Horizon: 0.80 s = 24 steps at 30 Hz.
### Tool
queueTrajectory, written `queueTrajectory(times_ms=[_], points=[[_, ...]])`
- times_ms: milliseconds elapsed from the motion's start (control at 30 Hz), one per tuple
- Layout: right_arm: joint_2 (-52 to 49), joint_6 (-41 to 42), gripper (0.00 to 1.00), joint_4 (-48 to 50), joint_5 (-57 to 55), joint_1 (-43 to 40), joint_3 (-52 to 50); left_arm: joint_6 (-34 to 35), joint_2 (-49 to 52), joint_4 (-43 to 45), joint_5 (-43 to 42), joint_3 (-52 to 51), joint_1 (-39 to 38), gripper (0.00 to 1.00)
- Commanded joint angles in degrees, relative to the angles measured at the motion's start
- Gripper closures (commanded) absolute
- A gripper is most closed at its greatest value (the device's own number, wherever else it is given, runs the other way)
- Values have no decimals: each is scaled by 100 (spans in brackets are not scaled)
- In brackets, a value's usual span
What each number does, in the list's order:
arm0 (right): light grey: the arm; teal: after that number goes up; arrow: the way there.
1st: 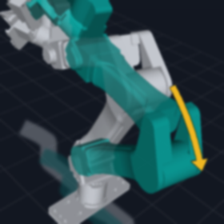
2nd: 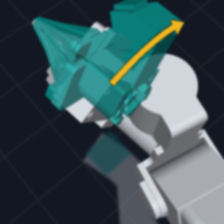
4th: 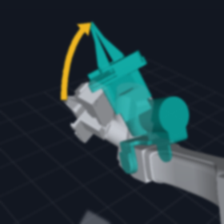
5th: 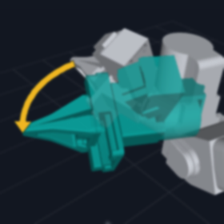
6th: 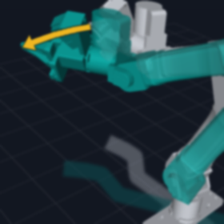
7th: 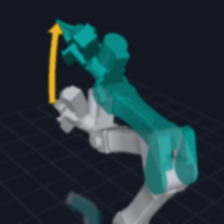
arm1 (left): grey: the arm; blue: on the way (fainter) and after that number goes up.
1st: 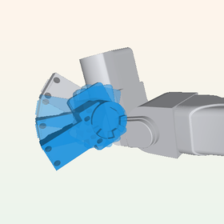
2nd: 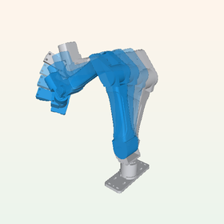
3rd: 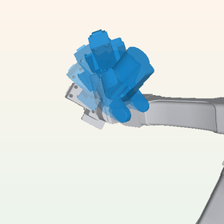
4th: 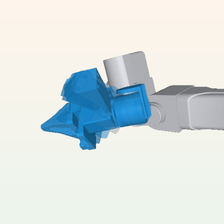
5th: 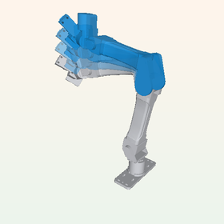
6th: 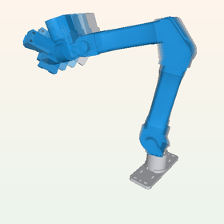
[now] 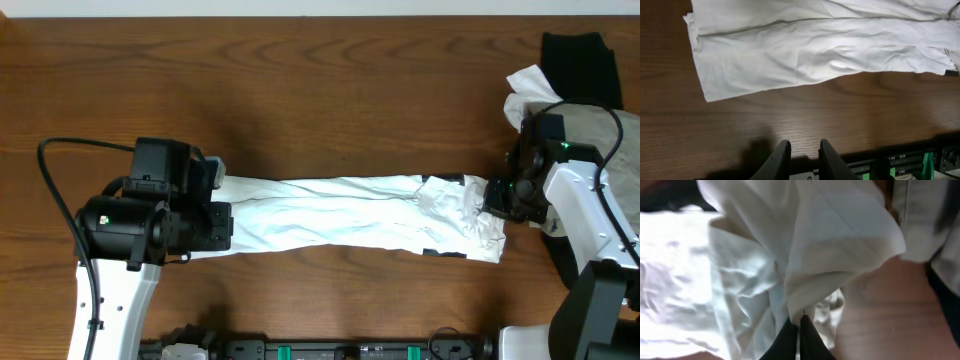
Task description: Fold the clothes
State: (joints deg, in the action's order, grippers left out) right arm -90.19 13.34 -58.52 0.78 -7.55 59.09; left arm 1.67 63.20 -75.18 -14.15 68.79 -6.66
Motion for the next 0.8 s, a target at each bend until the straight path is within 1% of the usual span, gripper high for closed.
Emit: queueTrajectory(times_ms=[0, 167, 267, 367, 567, 667, 733, 767], points=[[57, 170, 96, -42, -173, -33, 70, 50, -35, -15, 70, -35, -7, 79], [50, 321, 94, -120, -229, -33, -116, 50, -35, -15, 72, -35, -7, 79], [50, 385, 90, -79, -234, -33, -299, 50, -35, -11, 72, -35, -7, 79], [50, 466, 89, 22, -229, -33, -557, 50, -35, -13, 72, -35, -7, 79], [50, 490, 84, 380, -232, -33, -997, 50, -35, -13, 72, -35, -7, 79], [50, 487, 85, 442, -229, -31, -1023, 50, -35, -15, 72, -35, -7, 79], [52, 474, 91, 496, -162, -31, -997, 50, -35, -15, 72, -35, -7, 79], [52, 396, 92, 487, -103, -31, -966, 50, -35, -13, 72, -35, -7, 79]])
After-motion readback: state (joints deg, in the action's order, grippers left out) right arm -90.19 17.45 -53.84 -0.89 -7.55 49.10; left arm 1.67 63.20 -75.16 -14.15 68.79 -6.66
